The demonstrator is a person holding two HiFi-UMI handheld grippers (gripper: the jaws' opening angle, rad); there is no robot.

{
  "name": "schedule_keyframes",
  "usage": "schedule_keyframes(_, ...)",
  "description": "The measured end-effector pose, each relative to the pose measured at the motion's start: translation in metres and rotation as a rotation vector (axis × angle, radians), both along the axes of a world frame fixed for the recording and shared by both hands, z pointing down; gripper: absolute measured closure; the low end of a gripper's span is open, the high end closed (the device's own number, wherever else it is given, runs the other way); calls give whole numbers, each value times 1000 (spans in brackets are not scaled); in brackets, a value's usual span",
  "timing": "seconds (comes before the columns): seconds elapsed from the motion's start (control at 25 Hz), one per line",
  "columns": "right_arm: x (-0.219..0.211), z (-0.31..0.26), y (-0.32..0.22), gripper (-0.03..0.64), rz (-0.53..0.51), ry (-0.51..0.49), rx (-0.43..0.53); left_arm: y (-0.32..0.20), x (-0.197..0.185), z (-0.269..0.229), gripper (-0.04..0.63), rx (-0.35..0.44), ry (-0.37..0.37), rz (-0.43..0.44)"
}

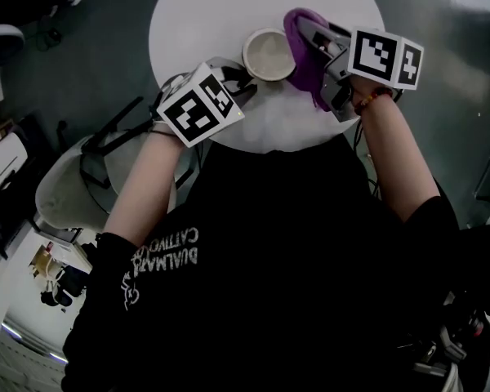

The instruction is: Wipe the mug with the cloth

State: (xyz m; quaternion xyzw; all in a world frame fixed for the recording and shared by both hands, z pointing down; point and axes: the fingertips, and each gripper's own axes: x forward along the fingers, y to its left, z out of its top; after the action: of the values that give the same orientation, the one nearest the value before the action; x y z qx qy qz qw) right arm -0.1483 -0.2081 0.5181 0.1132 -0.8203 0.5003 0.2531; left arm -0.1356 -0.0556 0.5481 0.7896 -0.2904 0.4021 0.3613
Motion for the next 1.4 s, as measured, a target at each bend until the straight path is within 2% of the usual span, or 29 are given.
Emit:
schedule_keyframes(0.32,-14,2,-2,552,-47,141,137,2,-1,2,509,18,40,101)
schedule_keyframes(0.56,-13,-3,-4,552,-22,212,169,0,1,-6,510,34,86,119)
schedule_keyframes(0.68,-16,-8,-3,554,-42,246,206,-1,4,-12,518,38,115,112)
schedule_keyframes(1.12,-33,-28,12,557,-336,387,375,-1,18,-29,518,40,134,150)
schedule_keyframes(1.4,-38,-27,17,557,-396,431,393,-5,22,-33,518,71,155,126)
